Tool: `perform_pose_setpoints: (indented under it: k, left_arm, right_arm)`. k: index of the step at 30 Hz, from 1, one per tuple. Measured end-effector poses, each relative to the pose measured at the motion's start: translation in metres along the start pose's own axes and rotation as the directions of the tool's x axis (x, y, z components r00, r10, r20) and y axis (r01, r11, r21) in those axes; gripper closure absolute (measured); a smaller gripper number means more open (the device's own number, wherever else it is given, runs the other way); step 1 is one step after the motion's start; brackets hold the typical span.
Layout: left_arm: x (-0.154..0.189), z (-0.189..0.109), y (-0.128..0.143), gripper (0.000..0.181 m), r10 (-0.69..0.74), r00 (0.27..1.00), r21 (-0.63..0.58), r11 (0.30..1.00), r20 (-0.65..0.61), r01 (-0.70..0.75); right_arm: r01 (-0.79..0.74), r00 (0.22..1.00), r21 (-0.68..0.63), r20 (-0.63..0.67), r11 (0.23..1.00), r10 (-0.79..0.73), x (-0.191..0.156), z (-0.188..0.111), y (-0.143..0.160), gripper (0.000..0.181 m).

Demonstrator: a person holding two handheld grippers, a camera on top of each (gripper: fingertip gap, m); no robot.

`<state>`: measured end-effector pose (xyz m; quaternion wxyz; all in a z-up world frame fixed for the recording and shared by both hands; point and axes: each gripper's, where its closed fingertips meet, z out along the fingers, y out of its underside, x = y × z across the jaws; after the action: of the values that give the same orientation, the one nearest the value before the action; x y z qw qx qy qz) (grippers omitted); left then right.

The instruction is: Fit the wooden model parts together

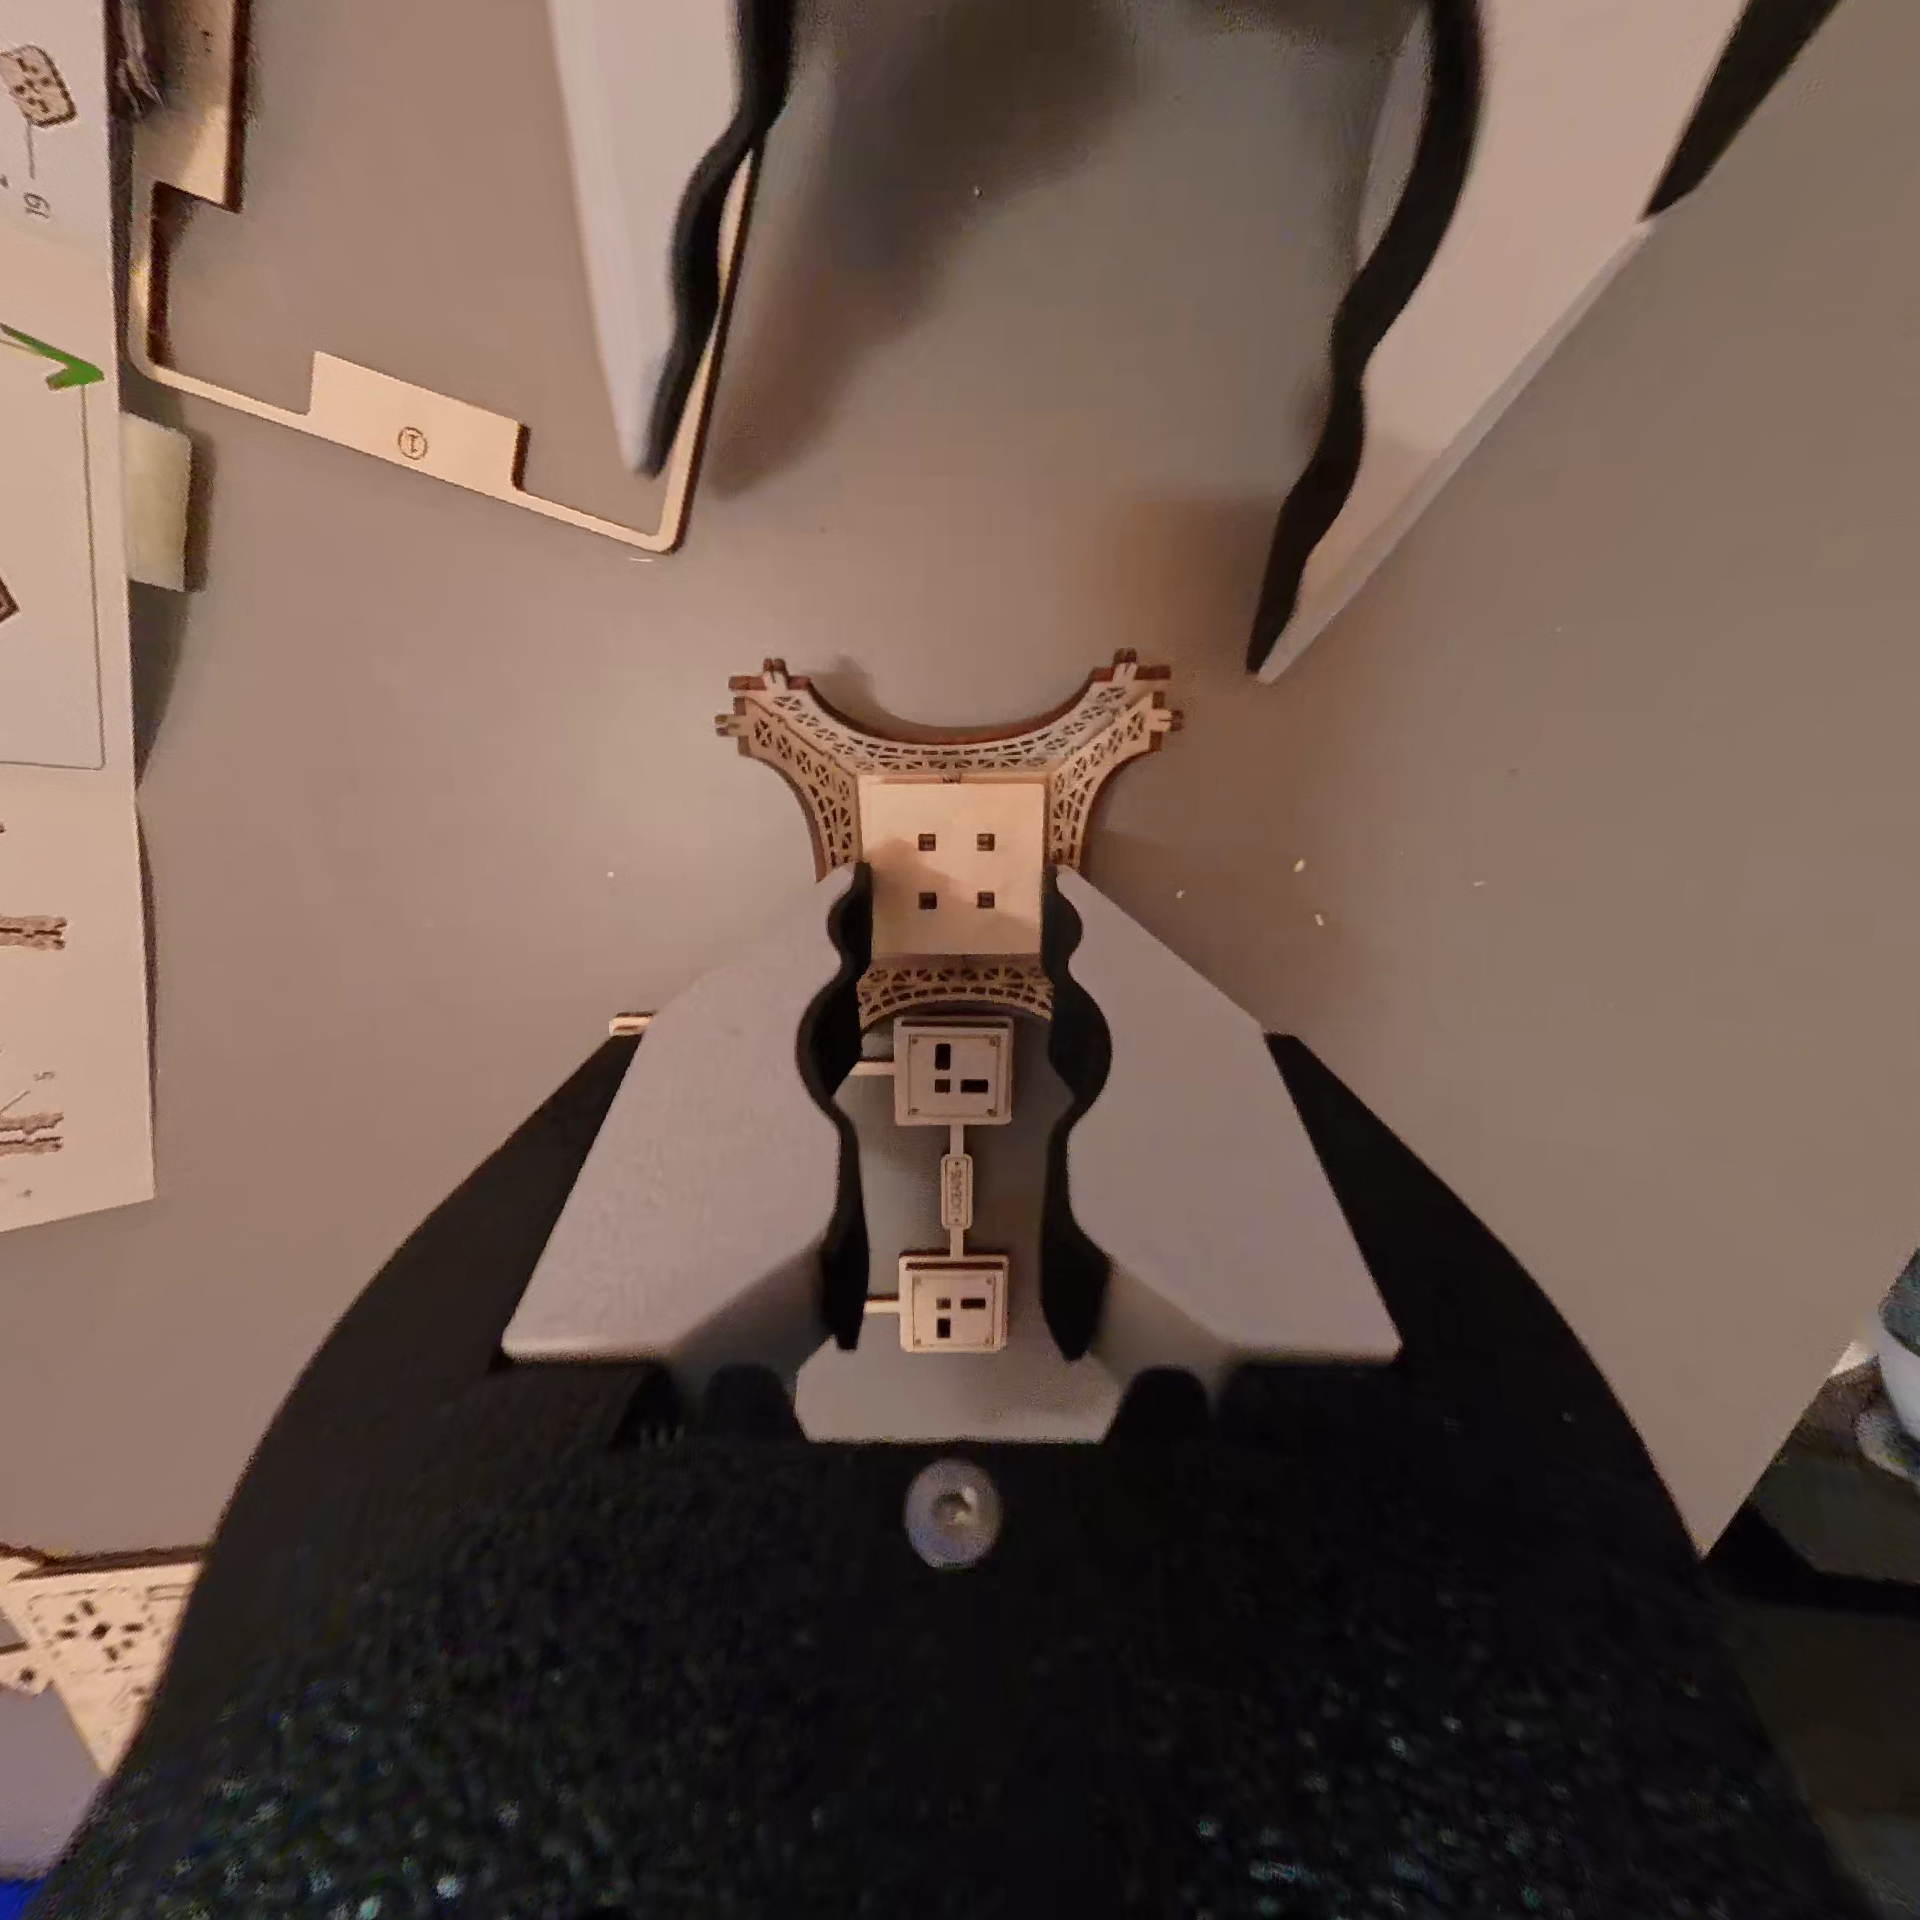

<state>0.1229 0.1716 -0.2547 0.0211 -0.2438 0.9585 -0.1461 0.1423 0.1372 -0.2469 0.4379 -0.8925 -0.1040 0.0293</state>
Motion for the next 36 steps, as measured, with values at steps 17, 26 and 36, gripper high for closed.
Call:
perform_pose_setpoints:
  k: [17,26,36]
  left_arm:
    - [-0.002,0.0,0.0,0.151,0.018,1.0,0.1,0.995,-0.009,-0.017]
    - [-0.007,-0.003,0.005,0.149,-0.024,1.0,0.156,0.988,0.02,0.021]
    - [-0.028,-0.064,-0.013,0.126,-0.195,0.971,0.513,0.852,0.136,0.099]
  right_arm:
    - [0.154,0.963,-0.042,0.229,0.987,-0.141,-0.013,0.05,-0.021,0.089]
    - [0.123,0.976,-0.041,0.185,0.992,-0.113,-0.008,0.051,-0.023,0.09]
    - [0.107,0.991,0.042,0.071,0.993,-0.11,0.004,0.042,-0.033,0.09]
